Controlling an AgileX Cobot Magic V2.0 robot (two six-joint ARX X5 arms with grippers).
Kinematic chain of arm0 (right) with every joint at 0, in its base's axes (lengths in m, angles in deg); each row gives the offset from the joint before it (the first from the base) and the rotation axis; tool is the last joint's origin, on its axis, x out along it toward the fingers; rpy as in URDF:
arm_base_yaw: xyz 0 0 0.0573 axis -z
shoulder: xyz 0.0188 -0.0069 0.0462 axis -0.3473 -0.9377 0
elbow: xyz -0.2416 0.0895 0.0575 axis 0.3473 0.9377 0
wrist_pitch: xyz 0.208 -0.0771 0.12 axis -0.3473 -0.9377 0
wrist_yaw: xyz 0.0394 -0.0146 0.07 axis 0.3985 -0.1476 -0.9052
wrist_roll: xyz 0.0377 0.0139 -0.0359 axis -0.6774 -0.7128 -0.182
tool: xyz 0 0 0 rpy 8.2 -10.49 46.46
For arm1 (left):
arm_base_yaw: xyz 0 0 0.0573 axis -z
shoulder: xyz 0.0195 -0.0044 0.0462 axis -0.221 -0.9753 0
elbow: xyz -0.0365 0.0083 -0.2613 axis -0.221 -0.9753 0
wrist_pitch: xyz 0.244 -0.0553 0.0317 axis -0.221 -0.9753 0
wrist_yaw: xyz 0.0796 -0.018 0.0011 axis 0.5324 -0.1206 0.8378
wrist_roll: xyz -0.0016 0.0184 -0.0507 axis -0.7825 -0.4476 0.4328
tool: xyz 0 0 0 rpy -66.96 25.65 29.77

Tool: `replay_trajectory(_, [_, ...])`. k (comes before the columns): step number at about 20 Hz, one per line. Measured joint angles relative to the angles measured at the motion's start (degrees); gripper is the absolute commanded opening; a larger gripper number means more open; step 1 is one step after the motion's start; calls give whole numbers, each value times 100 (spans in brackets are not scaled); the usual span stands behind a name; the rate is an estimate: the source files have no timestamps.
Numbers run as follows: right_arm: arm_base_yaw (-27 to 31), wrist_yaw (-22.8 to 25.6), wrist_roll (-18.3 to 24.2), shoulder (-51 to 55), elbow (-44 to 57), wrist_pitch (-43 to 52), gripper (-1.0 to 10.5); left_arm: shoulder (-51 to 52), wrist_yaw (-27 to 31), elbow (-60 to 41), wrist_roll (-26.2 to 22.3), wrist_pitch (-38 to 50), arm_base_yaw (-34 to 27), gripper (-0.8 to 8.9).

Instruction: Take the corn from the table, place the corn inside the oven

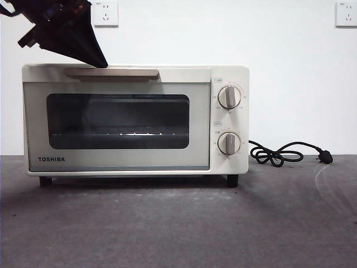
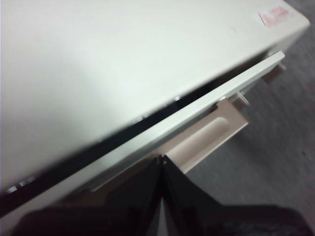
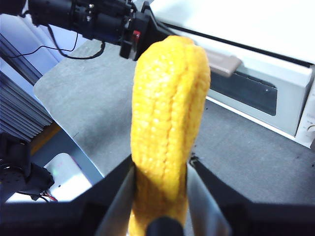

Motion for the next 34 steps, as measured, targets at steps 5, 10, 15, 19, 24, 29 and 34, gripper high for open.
replay_trajectory(5, [0, 0, 0, 0, 0, 42, -12, 42, -199, 26, -33, -826, 52, -5])
replay_trajectory(10, [0, 0, 0, 0, 0, 42, -12, 37, -302, -39, -87, -1928, 127, -5])
replay_trajectory(15, [2, 0, 2, 0, 0, 42, -12, -66, -149, -173, -142, -2367, 278, -5])
replay_trajectory(19, [0, 0, 2, 0, 0, 42, -12, 168, 92, -173, -133, -2411, 608, -5])
replay_trajectory(24, [0, -2, 7, -101, 0, 162, -12, 1167, 72, -173, 96, -2411, 1130, -6])
replay_trajectory(29, [-33, -48, 254, -636, 0, 774, -12, 2170, 101, -173, 214, -2398, 1196, -5])
replay_trajectory(34, [-219, -42, 844, -1521, 0, 2033, -12, 3152, 664, -173, 332, -2404, 1200, -5])
